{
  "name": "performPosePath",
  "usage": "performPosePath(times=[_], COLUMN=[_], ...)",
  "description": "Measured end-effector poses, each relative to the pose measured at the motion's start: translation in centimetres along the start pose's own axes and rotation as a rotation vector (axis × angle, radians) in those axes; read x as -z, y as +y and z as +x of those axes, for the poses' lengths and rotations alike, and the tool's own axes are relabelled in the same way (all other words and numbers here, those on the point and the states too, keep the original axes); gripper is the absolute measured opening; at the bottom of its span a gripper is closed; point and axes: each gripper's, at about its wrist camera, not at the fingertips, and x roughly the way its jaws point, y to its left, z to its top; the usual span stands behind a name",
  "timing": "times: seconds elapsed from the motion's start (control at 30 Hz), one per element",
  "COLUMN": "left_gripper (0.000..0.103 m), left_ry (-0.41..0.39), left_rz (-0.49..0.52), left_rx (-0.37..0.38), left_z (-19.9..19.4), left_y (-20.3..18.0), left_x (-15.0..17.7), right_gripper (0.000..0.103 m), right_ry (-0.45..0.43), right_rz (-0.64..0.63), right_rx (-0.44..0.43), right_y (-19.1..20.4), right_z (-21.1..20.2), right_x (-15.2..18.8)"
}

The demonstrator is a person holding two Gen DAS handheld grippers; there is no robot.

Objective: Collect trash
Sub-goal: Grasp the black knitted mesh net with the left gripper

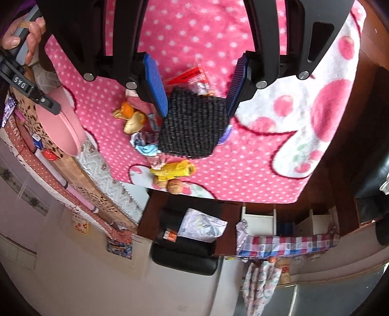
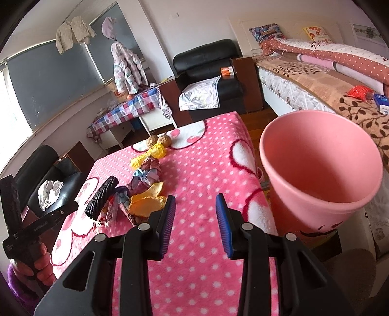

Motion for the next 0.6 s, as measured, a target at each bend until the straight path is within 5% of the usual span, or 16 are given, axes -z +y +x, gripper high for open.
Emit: performPosePath(times=[0.47,0.6], left_gripper=[0.049,0.035], left_ry=[0.039,0.046], left_rz=[0.077,0.071], left_rx=[-0.027,-0.015], left_z=[4.7,5.1], left_y=[-1.5,-0.9], left_x=[-0.5,-0.3], right_gripper=[0.035,0.035], right_ry=[0.053,0.069], right_rz=[-0.036,-0.051], right_rx=[-0.029,-0.061], right_y=[1.6,2.7], right_z=[1.6,2.0], right_x=[0.6,0.5])
